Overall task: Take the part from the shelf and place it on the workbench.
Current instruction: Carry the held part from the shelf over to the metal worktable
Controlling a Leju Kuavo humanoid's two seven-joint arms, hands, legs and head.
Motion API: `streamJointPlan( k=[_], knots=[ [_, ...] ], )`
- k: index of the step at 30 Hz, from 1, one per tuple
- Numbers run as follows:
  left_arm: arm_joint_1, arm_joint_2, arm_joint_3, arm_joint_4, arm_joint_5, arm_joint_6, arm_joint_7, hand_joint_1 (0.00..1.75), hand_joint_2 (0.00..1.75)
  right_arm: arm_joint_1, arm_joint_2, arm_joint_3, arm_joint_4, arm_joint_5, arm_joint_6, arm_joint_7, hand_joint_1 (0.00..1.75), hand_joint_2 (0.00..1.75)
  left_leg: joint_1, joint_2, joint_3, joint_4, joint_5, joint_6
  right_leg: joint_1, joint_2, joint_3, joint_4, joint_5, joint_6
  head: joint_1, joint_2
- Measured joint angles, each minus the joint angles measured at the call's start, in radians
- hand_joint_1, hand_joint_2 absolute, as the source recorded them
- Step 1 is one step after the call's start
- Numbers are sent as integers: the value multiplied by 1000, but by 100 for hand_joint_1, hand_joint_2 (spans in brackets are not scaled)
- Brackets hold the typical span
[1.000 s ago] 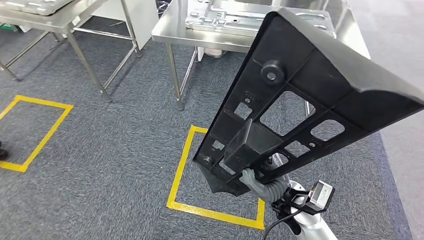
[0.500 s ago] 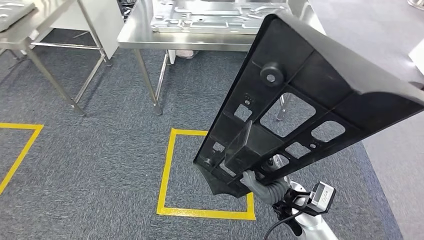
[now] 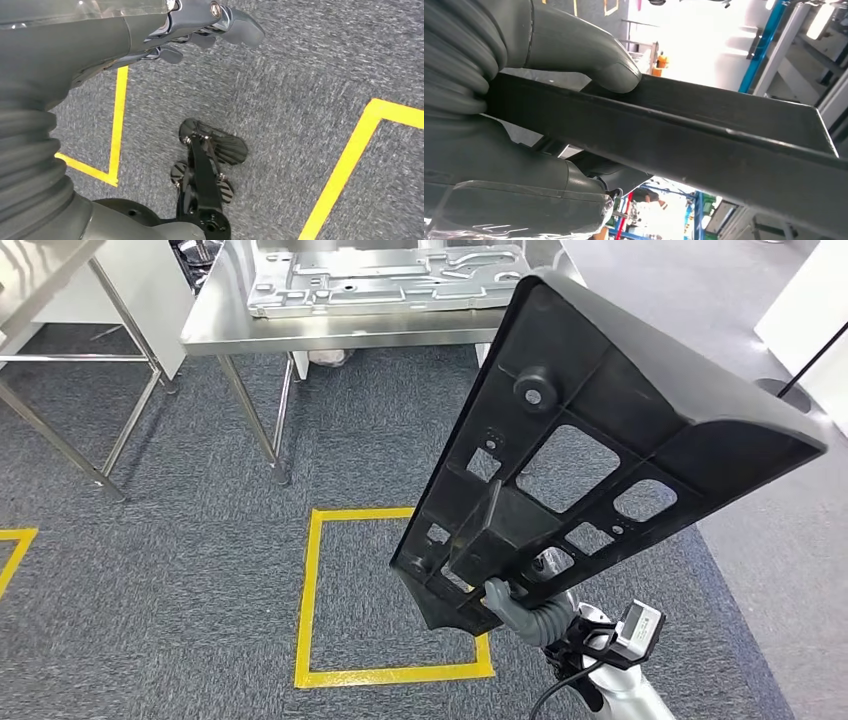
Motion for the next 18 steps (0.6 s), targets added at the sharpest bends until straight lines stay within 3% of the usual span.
streamJointPlan(
  k=[3,4,5,7,9,10,11,13,14,15,18],
  knots=[
    [-1,0,0,0,0,-3,-3,0,175,-1,0,0,2,0,0,0,175,175,0,0,10,-10,-5,23,0,0,-2,19,1,19,1,0],
    [-1,1,0,0,0,-4,-4,0,175,-2,0,0,2,0,0,0,175,175,1,0,16,-11,-6,29,-1,-2,-13,42,-10,25,3,0],
    [-1,1,0,0,0,-4,-4,0,175,-4,0,0,2,0,0,0,175,175,1,0,22,-12,-7,33,-3,-4,-35,82,-30,29,4,0],
    [-1,1,0,0,0,-4,-4,0,175,-6,0,0,4,0,0,0,175,175,0,1,28,-12,-14,38,-5,-7,-109,210,-82,37,6,0],
    [0,1,0,0,0,-5,-5,0,175,-5,0,0,8,1,0,0,175,175,-1,1,39,-12,-26,37,-7,-7,-174,297,-97,38,6,0],
    [1,1,0,0,-1,-5,-6,0,175,-5,0,0,11,1,0,0,175,175,-1,0,48,-12,-33,36,-7,-8,-181,289,-79,36,6,0],
    [1,1,0,0,-1,-5,-6,0,175,-5,0,0,12,2,0,0,175,175,-1,0,60,-12,-42,35,-7,-9,-169,245,-45,32,7,0],
    [1,0,0,0,-1,-6,-7,0,175,-6,-2,-1,14,2,0,0,175,175,-2,1,86,-12,-61,28,-2,-15,-120,109,32,20,6,0],
    [0,0,0,0,-1,-6,-7,0,175,-6,-3,-1,15,3,0,0,175,175,-2,2,94,-14,-69,23,2,-19,-102,59,48,15,5,0],
    [-1,0,0,0,-1,-6,-8,0,175,-7,-4,-1,16,3,0,-1,175,175,-3,3,99,-18,-77,17,6,-23,-92,30,55,8,5,0],
    [-2,2,-1,0,-1,-7,-10,0,175,-8,-4,-1,16,5,0,-2,175,175,-3,8,109,-1,-73,0,7,-19,-70,10,39,-9,2,0]
  ],
)
